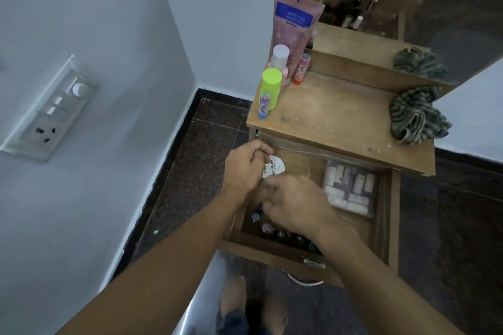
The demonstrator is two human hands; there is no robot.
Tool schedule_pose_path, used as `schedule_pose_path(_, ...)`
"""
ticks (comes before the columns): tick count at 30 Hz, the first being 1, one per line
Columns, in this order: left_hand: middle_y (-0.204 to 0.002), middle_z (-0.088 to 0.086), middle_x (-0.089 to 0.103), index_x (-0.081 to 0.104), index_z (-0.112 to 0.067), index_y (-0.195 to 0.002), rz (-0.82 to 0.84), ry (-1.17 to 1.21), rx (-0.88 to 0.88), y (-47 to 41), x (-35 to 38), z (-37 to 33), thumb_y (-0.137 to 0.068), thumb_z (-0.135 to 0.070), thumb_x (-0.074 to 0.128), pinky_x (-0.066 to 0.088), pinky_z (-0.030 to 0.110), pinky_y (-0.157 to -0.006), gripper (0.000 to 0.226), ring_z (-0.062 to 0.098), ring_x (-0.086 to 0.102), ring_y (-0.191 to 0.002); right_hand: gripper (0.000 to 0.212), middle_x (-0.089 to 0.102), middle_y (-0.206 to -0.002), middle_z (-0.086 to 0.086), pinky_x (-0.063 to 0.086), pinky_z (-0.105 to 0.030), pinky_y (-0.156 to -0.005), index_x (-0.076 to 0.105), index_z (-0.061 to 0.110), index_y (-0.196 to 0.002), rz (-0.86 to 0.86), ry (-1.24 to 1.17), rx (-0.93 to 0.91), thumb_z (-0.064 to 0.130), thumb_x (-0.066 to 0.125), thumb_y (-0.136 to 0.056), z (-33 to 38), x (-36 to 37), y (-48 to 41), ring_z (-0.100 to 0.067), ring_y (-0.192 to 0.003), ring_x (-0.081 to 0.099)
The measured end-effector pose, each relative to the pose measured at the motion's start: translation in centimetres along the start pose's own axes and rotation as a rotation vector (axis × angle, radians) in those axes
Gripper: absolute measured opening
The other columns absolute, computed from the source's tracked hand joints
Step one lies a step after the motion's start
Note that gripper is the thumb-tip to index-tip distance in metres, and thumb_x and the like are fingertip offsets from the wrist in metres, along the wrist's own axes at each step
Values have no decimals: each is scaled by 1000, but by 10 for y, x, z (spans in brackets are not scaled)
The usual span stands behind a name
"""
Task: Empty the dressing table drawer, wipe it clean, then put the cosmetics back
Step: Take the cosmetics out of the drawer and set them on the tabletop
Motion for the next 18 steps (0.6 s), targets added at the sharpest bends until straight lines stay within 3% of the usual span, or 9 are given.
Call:
schedule_pose_path(2, -72, -7, 72, 74, -21, -85, 20, 7, -19, -1, -2, -1, -90, -6, 44, 58, 39, -71, 34, 12, 67, -64, 27, 68, -108, 4, 54, -36, -77, 69, 36, -106, 81, 52, -52, 25, 64, -82, -4, 3, -2, -25, -105, 63)
schedule_pose_path(5, -73, -5, 72, 74, -19, -87, 22, 13, -33, -1, -3, -2, -92, -3, 45, 57, 35, -72, 34, 9, 65, -61, 31, 66, -109, 1, 53, -35, -79, 72, 36, -110, 153, 102, -106, 19, 67, -84, -12, 8, -7, -25, -105, 62)
schedule_pose_path(14, -76, -7, 72, 74, -21, -88, 25, -15, -29, 0, -2, -3, -94, -5, 45, 57, 39, -74, 34, 10, 65, -69, 18, 66, -108, 11, 51, -33, -75, 72, 35, -106, 113, 98, -287, 38, 68, -88, -25, 27, -25, -18, -99, 62)
schedule_pose_path(18, -76, -7, 72, 74, -23, -87, 16, 0, -30, 1, 0, -1, -93, -8, 45, 57, 43, -74, 33, 14, 67, -71, 16, 68, -96, 10, 51, -33, -70, 67, 29, -90, 47, 114, -347, 43, 63, -83, -31, 27, -23, -18, -89, 64)
Point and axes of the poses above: each hand's wrist, its own y-axis away from the middle knuckle, its own x-axis out of the palm, z = x × y, the point moved 1 cm from there along -y, towards the middle knuckle
